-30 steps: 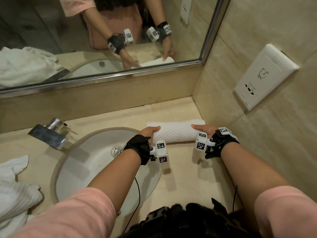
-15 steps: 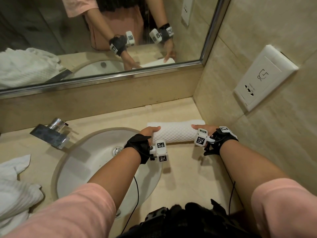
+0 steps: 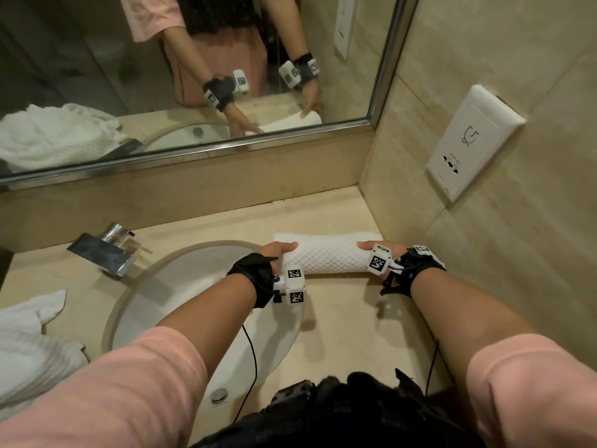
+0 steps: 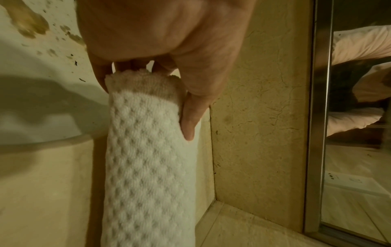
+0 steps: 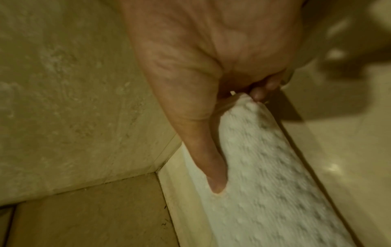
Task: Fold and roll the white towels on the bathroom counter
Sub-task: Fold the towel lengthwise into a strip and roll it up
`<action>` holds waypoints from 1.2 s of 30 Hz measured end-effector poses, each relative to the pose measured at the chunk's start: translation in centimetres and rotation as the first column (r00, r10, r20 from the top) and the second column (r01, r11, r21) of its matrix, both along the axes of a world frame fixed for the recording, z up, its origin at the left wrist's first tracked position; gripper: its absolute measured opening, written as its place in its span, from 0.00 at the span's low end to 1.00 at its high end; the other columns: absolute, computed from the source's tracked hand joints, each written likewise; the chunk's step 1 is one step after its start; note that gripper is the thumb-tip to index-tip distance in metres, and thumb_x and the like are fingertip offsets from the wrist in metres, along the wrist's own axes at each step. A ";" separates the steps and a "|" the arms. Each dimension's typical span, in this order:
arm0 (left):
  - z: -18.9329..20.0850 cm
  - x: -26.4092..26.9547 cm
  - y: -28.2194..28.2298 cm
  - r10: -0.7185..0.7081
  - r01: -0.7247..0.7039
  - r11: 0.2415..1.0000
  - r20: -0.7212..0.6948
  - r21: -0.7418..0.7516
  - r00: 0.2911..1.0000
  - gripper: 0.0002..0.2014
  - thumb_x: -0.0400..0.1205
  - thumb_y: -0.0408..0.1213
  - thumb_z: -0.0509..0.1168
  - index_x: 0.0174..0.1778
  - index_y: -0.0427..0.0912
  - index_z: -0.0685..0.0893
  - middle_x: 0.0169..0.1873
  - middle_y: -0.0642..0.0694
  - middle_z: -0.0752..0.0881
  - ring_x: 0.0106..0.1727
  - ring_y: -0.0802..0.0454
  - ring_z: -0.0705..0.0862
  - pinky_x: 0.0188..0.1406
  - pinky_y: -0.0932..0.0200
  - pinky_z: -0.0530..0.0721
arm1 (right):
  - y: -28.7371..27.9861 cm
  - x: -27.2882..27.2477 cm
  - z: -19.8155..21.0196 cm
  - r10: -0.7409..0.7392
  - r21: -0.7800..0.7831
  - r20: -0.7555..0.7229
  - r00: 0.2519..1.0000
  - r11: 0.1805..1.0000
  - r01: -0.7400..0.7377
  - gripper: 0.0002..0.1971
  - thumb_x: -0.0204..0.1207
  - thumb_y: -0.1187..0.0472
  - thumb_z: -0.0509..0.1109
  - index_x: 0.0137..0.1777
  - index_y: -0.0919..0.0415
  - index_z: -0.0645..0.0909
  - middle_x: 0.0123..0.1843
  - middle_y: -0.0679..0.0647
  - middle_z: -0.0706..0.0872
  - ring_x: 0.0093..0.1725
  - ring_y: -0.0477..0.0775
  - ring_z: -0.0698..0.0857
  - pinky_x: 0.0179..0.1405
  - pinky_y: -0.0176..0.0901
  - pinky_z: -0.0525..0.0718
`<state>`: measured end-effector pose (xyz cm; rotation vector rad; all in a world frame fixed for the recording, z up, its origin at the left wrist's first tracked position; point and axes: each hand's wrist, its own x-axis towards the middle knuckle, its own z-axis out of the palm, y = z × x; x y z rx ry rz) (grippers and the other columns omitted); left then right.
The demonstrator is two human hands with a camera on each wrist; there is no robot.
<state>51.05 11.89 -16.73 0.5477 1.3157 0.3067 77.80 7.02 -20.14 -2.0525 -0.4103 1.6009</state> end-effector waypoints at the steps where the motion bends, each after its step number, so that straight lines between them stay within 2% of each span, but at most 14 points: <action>1: 0.4 -0.3 -0.5 -0.007 0.007 1.000 0.000 0.013 1.000 0.13 0.84 0.35 0.63 0.63 0.33 0.78 0.56 0.42 0.83 0.63 0.40 0.82 0.59 0.53 0.77 | -1.0 -0.7 1.1 -0.008 0.003 -0.022 1.000 1.000 0.008 0.30 0.48 0.47 0.88 0.49 0.60 0.88 0.33 0.59 0.89 0.29 0.59 0.86 0.28 0.47 0.84; 5: 1.6 -1.6 -2.4 0.028 -0.026 0.997 -0.024 0.073 0.999 0.14 0.82 0.35 0.67 0.61 0.33 0.80 0.45 0.41 0.90 0.46 0.43 0.87 0.46 0.52 0.84 | -4.3 -3.0 4.7 -0.043 0.036 -0.084 0.996 0.998 0.046 0.22 0.58 0.51 0.85 0.50 0.59 0.84 0.32 0.59 0.85 0.22 0.57 0.84 0.22 0.42 0.81; 8: 3.0 -2.3 -4.0 0.039 -0.042 0.994 0.032 0.102 0.999 0.19 0.82 0.33 0.65 0.70 0.32 0.76 0.66 0.40 0.82 0.71 0.42 0.77 0.76 0.47 0.69 | -6.2 -4.4 6.3 -0.072 0.117 -0.151 0.986 0.989 0.090 0.21 0.64 0.55 0.83 0.55 0.62 0.84 0.34 0.58 0.85 0.22 0.55 0.84 0.21 0.41 0.81; 9: 3.6 -2.4 -4.5 0.039 -0.044 0.992 0.047 0.114 0.998 0.20 0.83 0.31 0.64 0.71 0.32 0.75 0.71 0.39 0.77 0.75 0.41 0.73 0.78 0.48 0.64 | -6.6 -4.8 6.6 -0.089 0.144 -0.174 0.981 0.983 0.115 0.20 0.66 0.56 0.81 0.56 0.62 0.83 0.35 0.58 0.84 0.21 0.54 0.84 0.20 0.40 0.80; 14: 6.0 -4.0 -6.8 0.084 -0.107 0.978 0.135 0.177 0.987 0.20 0.85 0.31 0.61 0.73 0.30 0.73 0.72 0.36 0.76 0.65 0.40 0.79 0.71 0.49 0.71 | -8.7 -6.7 9.1 -0.081 0.238 -0.224 0.971 0.962 0.135 0.24 0.68 0.53 0.80 0.62 0.62 0.83 0.44 0.57 0.88 0.35 0.56 0.85 0.29 0.42 0.82; 16: 6.6 -5.0 -7.7 0.107 -0.135 0.975 0.155 0.178 0.982 0.20 0.85 0.31 0.61 0.73 0.31 0.73 0.72 0.37 0.76 0.66 0.40 0.79 0.70 0.50 0.71 | -9.6 -7.6 10.7 -0.053 0.251 -0.233 0.971 0.961 0.113 0.16 0.73 0.53 0.77 0.54 0.64 0.84 0.29 0.55 0.89 0.24 0.53 0.86 0.22 0.35 0.80; 18: 7.3 -6.1 -8.4 0.128 -0.160 0.966 0.163 0.205 0.978 0.19 0.85 0.31 0.60 0.73 0.32 0.73 0.71 0.37 0.77 0.65 0.41 0.79 0.66 0.50 0.73 | -10.4 -8.3 12.2 -0.029 0.277 -0.229 0.973 0.956 0.094 0.18 0.76 0.53 0.74 0.58 0.65 0.82 0.20 0.53 0.85 0.15 0.48 0.82 0.13 0.32 0.76; 23: 8.6 -9.4 -10.1 0.167 -0.206 0.925 0.144 0.319 0.975 0.16 0.85 0.32 0.61 0.69 0.33 0.77 0.62 0.41 0.82 0.60 0.42 0.82 0.59 0.55 0.78 | -11.6 -10.3 14.0 0.067 0.305 -0.225 0.972 0.952 0.005 0.28 0.72 0.43 0.74 0.64 0.64 0.81 0.17 0.51 0.83 0.13 0.49 0.81 0.16 0.34 0.77; 25: 8.7 -11.0 -10.6 0.207 -0.243 0.903 0.136 0.354 0.969 0.13 0.83 0.34 0.64 0.62 0.35 0.81 0.59 0.43 0.84 0.60 0.43 0.83 0.67 0.53 0.77 | -11.7 -11.3 14.7 0.119 0.309 -0.227 0.967 0.950 -0.044 0.26 0.72 0.43 0.74 0.63 0.61 0.82 0.18 0.50 0.83 0.13 0.49 0.81 0.21 0.38 0.78; 27: 8.7 -12.7 -11.5 0.281 -0.306 0.871 0.121 0.384 0.952 0.17 0.82 0.34 0.65 0.68 0.37 0.79 0.68 0.43 0.81 0.73 0.44 0.75 0.79 0.48 0.64 | -11.4 -12.6 15.2 0.172 0.327 -0.280 0.944 0.942 -0.074 0.18 0.77 0.49 0.71 0.59 0.62 0.82 0.20 0.52 0.85 0.15 0.48 0.82 0.19 0.36 0.78; 30: 9.1 -15.2 -13.2 0.381 -0.392 0.817 0.114 0.422 0.917 0.21 0.83 0.33 0.63 0.73 0.35 0.75 0.73 0.46 0.75 0.78 0.48 0.69 0.82 0.49 0.57 | -11.0 -14.9 15.4 0.228 0.306 -0.368 0.902 0.945 -0.114 0.11 0.79 0.55 0.69 0.47 0.64 0.81 0.21 0.55 0.85 0.15 0.50 0.82 0.14 0.32 0.77; 32: 8.9 -17.0 -14.3 0.432 -0.434 0.787 0.111 0.438 0.895 0.20 0.81 0.34 0.65 0.70 0.36 0.78 0.70 0.44 0.79 0.74 0.46 0.74 0.79 0.50 0.64 | -10.9 -16.8 15.3 0.296 0.323 -0.393 0.871 0.931 -0.170 0.12 0.77 0.54 0.72 0.52 0.63 0.84 0.33 0.58 0.90 0.26 0.54 0.88 0.25 0.39 0.86; 34: 8.9 -18.8 -15.7 0.510 -0.492 0.744 0.092 0.452 0.855 0.19 0.78 0.33 0.69 0.66 0.36 0.82 0.64 0.44 0.84 0.68 0.45 0.80 0.72 0.52 0.73 | -10.8 -18.4 14.6 0.347 0.336 -0.416 0.841 0.918 -0.212 0.15 0.76 0.53 0.72 0.57 0.62 0.85 0.45 0.59 0.92 0.38 0.58 0.91 0.47 0.49 0.89; 36: 8.4 -20.6 -16.8 0.588 -0.546 0.695 0.067 0.468 0.806 0.19 0.74 0.34 0.73 0.61 0.35 0.85 0.59 0.42 0.87 0.62 0.43 0.84 0.67 0.50 0.79 | -10.8 -19.9 14.5 0.393 0.332 -0.418 0.819 0.905 -0.264 0.13 0.77 0.55 0.71 0.56 0.63 0.85 0.45 0.58 0.92 0.38 0.56 0.91 0.45 0.45 0.88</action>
